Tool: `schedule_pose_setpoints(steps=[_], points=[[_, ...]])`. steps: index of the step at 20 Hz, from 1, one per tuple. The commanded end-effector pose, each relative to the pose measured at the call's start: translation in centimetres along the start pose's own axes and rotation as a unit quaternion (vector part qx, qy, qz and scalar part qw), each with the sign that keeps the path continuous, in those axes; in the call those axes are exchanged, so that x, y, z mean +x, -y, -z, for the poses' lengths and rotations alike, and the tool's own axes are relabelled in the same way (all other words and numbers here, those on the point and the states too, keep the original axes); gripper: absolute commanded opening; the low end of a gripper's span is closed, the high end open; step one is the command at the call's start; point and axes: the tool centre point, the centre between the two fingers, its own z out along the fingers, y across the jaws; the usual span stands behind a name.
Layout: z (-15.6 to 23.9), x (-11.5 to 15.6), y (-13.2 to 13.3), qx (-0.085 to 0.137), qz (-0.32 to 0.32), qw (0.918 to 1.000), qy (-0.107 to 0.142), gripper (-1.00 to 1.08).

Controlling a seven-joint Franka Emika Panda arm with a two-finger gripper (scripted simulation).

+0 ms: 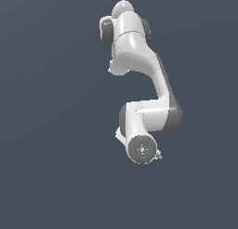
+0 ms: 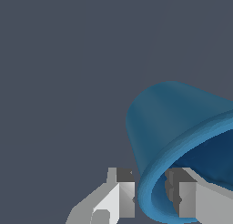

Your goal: Pick up the object and move it to a goal position.

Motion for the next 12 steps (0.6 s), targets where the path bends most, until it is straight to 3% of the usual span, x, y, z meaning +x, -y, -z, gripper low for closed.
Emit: schedule_pose_setpoints(steps=[1, 12], points=[[-0.07, 0.01, 0.00, 0.000, 0.000, 1.0000, 0.000, -1.00], [0.65, -0.96, -0.34, 0.000, 0.000, 1.0000, 0.000, -1.00]])
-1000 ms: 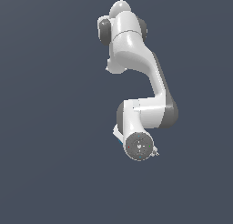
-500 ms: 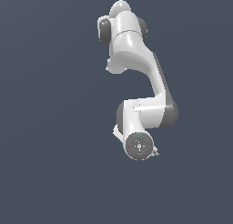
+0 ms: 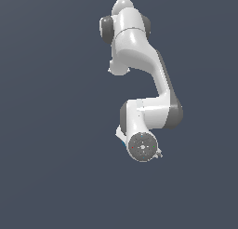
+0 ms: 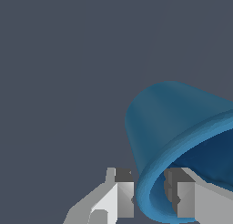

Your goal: Pick up the object and move it to a goal position.

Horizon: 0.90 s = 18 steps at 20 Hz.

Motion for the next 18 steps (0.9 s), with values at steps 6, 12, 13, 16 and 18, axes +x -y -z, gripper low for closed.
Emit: schedule_pose_setpoints(steps=[6, 12, 13, 16, 18], points=[[1.6, -2.1, -0.7, 0.001, 0.000, 1.0000, -0.001, -1.00], [3.9, -5.5, -1.9, 0.001, 0.000, 1.0000, -0.001, -1.00], [4.4, -6.2, -2.1, 0.001, 0.000, 1.0000, -0.001, -1.00], [6.0, -8.4, -2.9, 0.001, 0.000, 1.0000, -0.001, -1.00], [7.1, -10.0, -3.4, 0.001, 0.000, 1.0000, -0.001, -1.00]])
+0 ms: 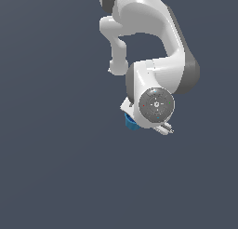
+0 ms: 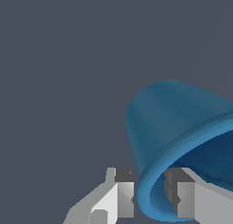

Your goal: Pick up the object and move it to a goal position.

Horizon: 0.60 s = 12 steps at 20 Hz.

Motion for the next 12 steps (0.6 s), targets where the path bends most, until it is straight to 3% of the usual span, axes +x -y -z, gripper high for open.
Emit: schedule_pose_setpoints(steps=[1, 12], points=[[1.5, -2.1, -0.7, 0.001, 0.000, 1.0000, -0.001, -1.00], [8.5, -11.7, -4.0, 0.000, 0.001, 1.0000, -0.001, -1.00]])
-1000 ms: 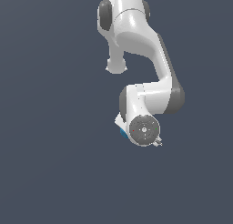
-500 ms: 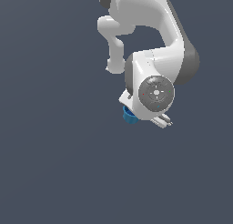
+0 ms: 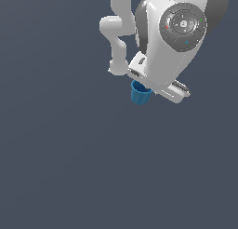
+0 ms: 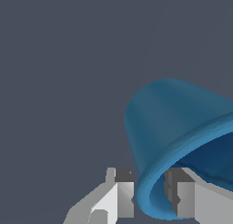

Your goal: Pick up the object and move it to a goal position.

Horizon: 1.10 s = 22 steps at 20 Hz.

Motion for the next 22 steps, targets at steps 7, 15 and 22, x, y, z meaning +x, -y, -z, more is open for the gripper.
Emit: schedule_pose_setpoints(steps=[7, 15, 22], points=[[5.5, -7.3, -2.5, 0.000, 0.000, 1.0000, -0.001, -1.00], [9.1, -11.9, -3.8, 0.000, 0.000, 1.0000, -0.001, -1.00], [10.1, -13.0, -4.1, 0.001, 0.000, 1.0000, 0.000, -1.00]])
